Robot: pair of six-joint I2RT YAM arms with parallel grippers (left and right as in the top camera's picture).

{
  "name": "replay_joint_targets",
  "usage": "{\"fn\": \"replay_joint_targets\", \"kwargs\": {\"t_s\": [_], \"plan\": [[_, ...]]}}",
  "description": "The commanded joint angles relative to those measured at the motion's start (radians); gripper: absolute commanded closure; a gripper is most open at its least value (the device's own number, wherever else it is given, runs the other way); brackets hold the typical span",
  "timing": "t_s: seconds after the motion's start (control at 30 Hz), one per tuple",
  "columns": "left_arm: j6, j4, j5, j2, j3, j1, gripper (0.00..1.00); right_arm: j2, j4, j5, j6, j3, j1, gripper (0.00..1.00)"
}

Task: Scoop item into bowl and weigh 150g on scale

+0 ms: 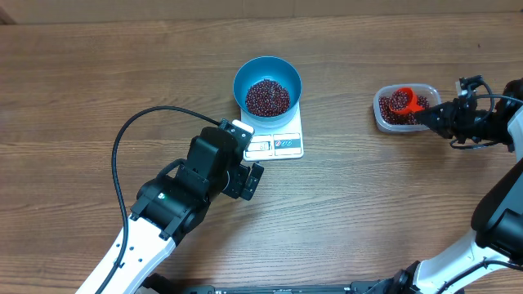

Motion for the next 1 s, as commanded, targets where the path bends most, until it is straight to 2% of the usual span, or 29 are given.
{"fn": "replay_joint_targets", "kwargs": {"t_s": [0.0, 0.97], "plan": [[0.018, 0.004, 0.012, 0.003, 0.0, 0.004, 0.0, 0.006, -0.003, -0.063, -0.019, -0.001, -0.009, 0.96], [0.018, 0.004, 0.012, 0.003, 0.0, 0.004, 0.0, 0.006, -0.023, -0.223, -0.035, -0.001, -0.008, 0.96]]}}
